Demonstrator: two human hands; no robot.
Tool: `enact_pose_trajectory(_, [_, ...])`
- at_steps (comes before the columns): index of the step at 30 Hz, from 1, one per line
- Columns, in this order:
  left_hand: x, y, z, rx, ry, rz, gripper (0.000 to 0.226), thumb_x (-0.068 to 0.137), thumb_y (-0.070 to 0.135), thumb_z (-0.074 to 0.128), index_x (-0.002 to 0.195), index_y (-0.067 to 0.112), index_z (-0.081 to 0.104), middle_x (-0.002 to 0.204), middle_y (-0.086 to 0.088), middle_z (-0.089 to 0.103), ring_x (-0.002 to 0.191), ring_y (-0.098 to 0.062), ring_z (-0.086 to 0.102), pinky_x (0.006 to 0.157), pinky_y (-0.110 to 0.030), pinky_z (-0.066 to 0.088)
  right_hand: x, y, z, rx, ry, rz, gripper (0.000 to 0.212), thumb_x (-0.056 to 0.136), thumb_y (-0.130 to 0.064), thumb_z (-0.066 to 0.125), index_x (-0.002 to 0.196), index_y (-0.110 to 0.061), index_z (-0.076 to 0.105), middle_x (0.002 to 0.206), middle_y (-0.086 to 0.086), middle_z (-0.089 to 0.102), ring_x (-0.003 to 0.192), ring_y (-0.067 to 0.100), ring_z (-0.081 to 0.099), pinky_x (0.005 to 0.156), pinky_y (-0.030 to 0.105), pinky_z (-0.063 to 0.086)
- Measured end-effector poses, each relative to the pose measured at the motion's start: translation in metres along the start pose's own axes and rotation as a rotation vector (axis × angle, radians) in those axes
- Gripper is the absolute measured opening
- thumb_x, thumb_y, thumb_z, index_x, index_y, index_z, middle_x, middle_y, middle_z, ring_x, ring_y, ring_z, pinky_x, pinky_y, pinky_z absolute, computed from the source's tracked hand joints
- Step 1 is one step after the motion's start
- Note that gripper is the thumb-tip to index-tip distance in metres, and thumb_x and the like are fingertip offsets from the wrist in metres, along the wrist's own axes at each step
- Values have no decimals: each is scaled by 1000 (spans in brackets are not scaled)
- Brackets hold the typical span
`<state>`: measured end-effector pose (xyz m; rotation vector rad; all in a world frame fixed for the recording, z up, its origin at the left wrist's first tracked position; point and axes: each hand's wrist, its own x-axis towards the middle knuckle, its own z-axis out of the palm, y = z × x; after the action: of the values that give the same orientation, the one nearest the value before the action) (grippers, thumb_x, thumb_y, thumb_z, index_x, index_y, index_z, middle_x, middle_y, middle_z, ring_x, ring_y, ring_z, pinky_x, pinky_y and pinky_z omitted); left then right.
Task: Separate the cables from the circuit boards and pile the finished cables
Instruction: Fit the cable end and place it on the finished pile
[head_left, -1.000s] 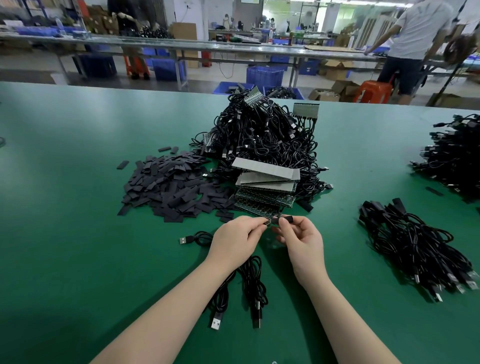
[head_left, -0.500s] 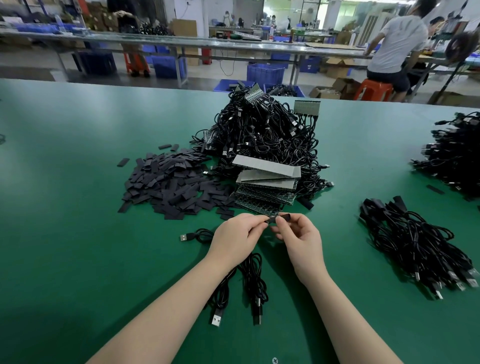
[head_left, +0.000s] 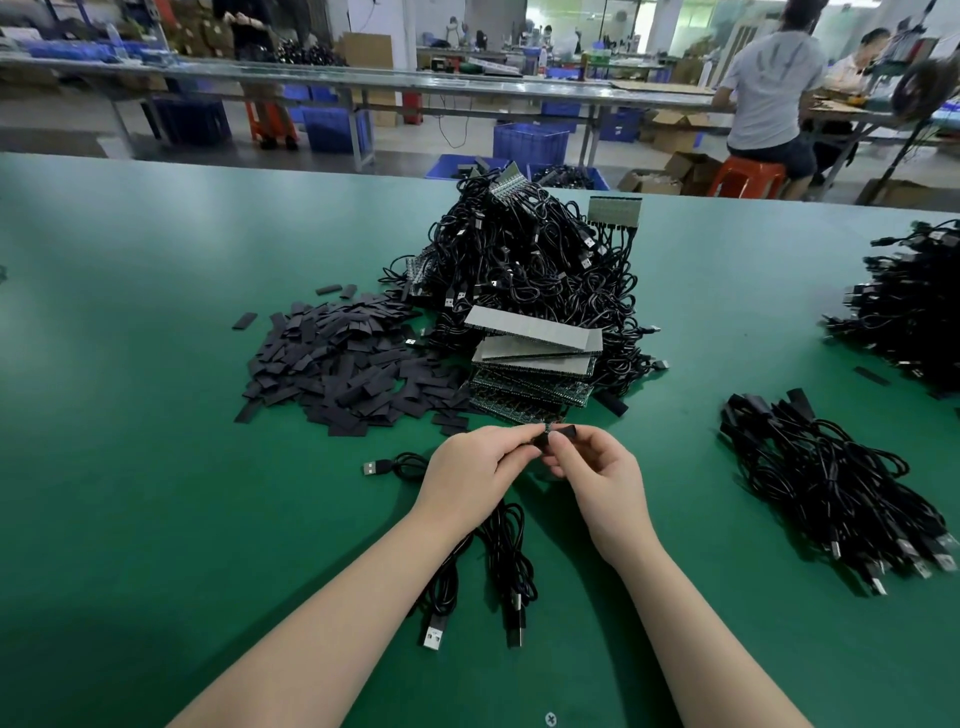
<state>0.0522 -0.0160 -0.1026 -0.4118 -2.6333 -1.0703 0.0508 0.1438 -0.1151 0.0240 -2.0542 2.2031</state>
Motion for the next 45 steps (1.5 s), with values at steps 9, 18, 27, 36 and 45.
enact_pose_trajectory(9, [-2, 4, -1, -4, 129, -53, 29, 86, 51, 64, 111, 37, 72, 101, 16, 72, 92, -1, 63, 81, -22, 49, 0, 1, -3, 84, 23, 21, 3, 92, -14, 69, 91, -13, 71, 77, -3, 74, 72, 6, 68, 68, 16, 54])
enact_pose_trajectory(18, [-1, 4, -2, -1, 72, 7, 24, 91, 33, 65, 114, 32, 72, 105, 13, 73, 96, -2, 62, 83, -27, 50, 1, 2, -2, 112, 47, 44, 4, 92, -16, 70, 92, -12, 71, 79, 2, 74, 72, 9, 70, 68, 18, 55])
enact_pose_trajectory(27, [-4, 7, -1, 15, 152, 9, 20, 88, 29, 69, 107, 30, 75, 96, 12, 74, 86, -3, 63, 75, -30, 53, 0, -1, -3, 127, 17, 64, 8, 91, -16, 70, 91, -9, 71, 77, 3, 74, 72, 10, 69, 67, 18, 54])
enact_pose_trajectory(36, [-4, 8, -3, -4, 89, -22, 24, 90, 27, 65, 113, 33, 73, 103, 13, 73, 93, -2, 62, 81, -28, 50, -3, -3, 1, 0, -34, 20, 9, 91, -18, 72, 83, -18, 76, 77, 4, 75, 74, 11, 69, 68, 20, 55])
enact_pose_trajectory(45, [-4, 8, -4, 22, 59, 5, 24, 92, 30, 64, 114, 31, 72, 104, 12, 74, 93, -5, 65, 81, -23, 49, -5, -4, 1, -107, -27, -1, 17, 89, -23, 74, 73, -17, 73, 70, 4, 72, 65, 8, 62, 65, 21, 51])
